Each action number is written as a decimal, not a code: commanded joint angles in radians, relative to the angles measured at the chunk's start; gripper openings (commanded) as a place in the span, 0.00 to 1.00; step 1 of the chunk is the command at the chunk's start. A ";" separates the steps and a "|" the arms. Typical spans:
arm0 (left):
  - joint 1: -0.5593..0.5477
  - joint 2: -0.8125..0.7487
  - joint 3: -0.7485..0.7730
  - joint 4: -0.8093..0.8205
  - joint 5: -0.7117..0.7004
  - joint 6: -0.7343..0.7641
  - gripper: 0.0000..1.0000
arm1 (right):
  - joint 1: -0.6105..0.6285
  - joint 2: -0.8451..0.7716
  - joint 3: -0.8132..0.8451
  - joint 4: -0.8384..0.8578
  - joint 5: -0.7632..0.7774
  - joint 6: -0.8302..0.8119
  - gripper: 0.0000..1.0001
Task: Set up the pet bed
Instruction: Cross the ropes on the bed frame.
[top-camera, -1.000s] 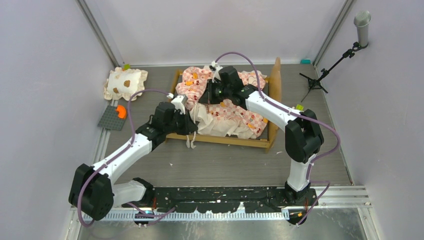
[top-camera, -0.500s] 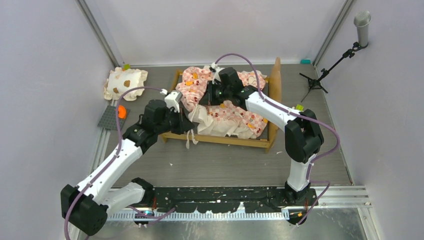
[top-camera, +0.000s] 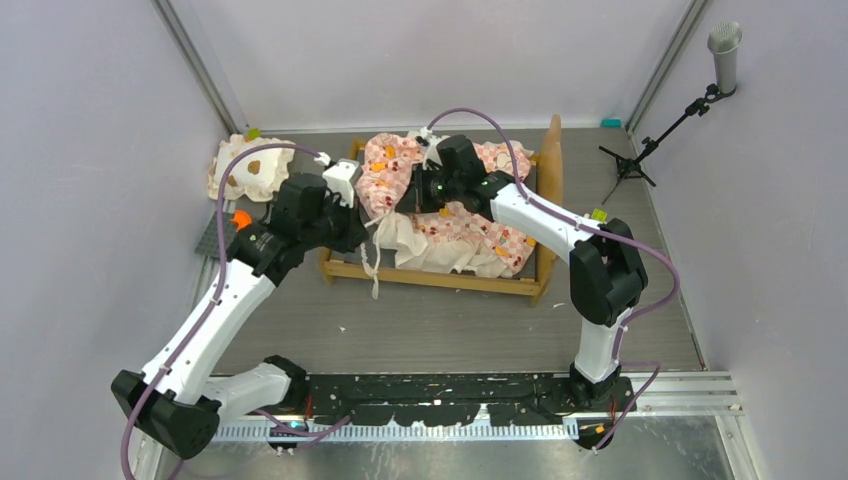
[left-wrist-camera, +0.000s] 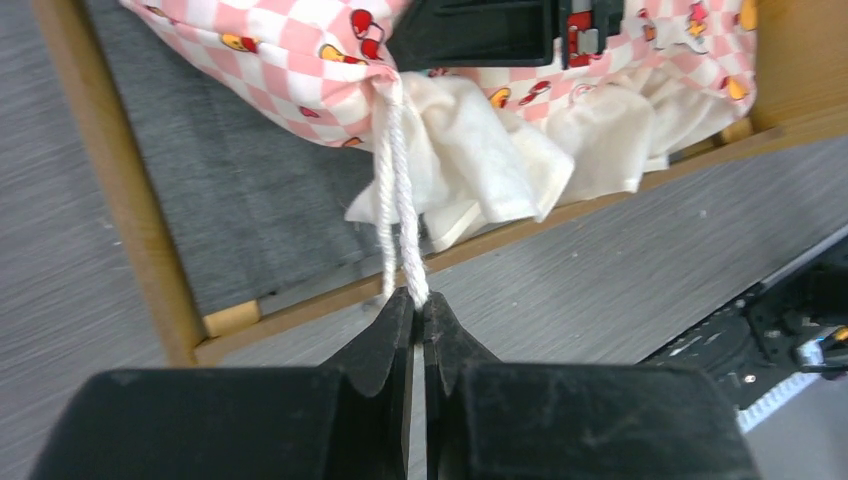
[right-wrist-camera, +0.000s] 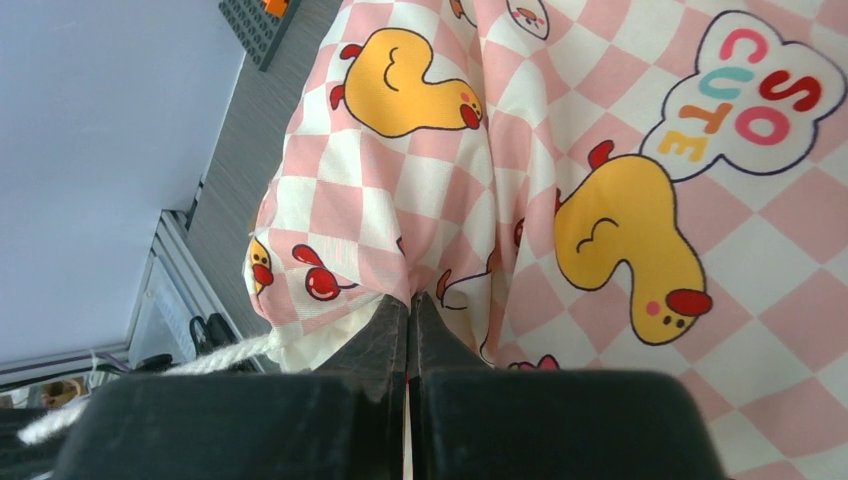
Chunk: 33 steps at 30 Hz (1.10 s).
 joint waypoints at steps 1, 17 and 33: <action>-0.003 0.038 0.105 -0.171 -0.081 0.124 0.02 | -0.001 0.010 0.012 -0.007 -0.007 -0.023 0.01; -0.003 0.113 0.231 -0.130 -0.104 0.245 0.00 | 0.002 0.032 0.034 -0.031 -0.011 -0.026 0.01; -0.002 0.159 0.192 -0.070 -0.086 0.286 0.00 | 0.006 0.047 0.034 -0.035 -0.017 -0.026 0.01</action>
